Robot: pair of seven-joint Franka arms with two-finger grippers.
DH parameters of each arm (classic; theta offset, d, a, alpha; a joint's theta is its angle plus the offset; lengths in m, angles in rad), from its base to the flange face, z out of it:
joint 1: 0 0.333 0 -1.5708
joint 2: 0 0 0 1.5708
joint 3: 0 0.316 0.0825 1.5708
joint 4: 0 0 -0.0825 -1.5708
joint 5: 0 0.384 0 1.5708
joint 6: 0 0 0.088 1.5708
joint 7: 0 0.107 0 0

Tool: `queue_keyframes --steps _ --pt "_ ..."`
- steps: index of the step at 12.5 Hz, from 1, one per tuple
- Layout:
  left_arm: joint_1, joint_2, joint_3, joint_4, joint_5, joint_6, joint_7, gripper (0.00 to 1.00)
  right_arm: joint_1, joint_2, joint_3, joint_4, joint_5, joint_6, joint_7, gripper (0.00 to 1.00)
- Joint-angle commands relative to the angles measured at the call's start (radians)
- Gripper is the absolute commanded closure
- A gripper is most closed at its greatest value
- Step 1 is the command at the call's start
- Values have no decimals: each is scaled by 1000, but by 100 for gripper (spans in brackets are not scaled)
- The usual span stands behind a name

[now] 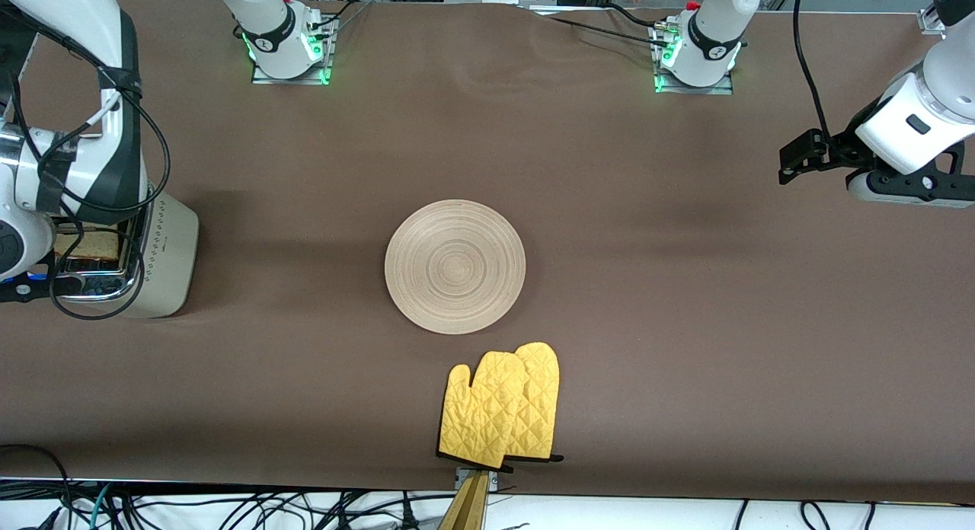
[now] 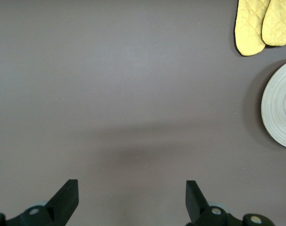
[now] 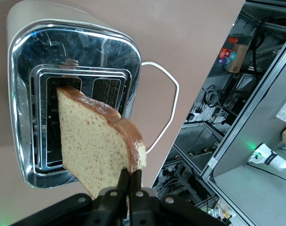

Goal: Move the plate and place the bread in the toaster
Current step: 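Carry the bread with the right gripper over the toaster slot, then lower the bread into the toaster slot and open the right gripper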

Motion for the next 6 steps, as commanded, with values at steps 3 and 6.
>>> queue_keyframes --steps 3,6 --pt "-1 10 -3 27 14 -6 0 0 -2 26 2 17 -12 6 122 0" --pt "-1 9 -4 27 14 -6 -1 0 12 9 6 18 22 -8 125 0"
